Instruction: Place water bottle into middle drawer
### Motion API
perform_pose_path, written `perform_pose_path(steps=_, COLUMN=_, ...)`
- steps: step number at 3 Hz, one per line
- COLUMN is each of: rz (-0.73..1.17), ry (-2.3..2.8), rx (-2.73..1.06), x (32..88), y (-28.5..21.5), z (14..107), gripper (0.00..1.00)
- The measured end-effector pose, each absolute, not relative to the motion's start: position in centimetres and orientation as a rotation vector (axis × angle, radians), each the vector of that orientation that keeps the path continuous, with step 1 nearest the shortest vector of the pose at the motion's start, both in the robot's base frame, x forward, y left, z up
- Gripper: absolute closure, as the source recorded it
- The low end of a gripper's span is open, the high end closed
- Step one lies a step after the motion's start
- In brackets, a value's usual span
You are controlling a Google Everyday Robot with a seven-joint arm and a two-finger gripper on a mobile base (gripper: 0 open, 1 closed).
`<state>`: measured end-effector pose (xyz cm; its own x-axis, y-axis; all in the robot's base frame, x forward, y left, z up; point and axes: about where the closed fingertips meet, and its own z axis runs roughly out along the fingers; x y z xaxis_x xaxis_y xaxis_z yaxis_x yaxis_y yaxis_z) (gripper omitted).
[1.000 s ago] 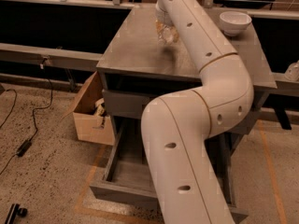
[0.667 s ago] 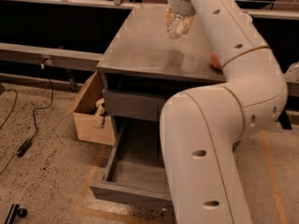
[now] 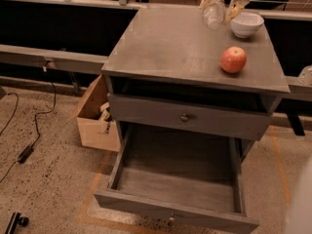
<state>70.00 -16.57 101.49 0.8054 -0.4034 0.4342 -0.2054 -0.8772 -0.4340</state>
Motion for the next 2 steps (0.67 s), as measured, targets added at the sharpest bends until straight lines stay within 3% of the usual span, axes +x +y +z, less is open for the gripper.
perform_pose_path(steps=1, rz=-0.689, ry=0.485, rx=-2.604, x=62.3, y=-18.6, z=102.0, gripper=1.0)
perform_pose_path(steps=2, rz=-0.506, ry=0.57, rx=-2.651, x=57.0, y=-19.8, z=97.0, gripper=1.0)
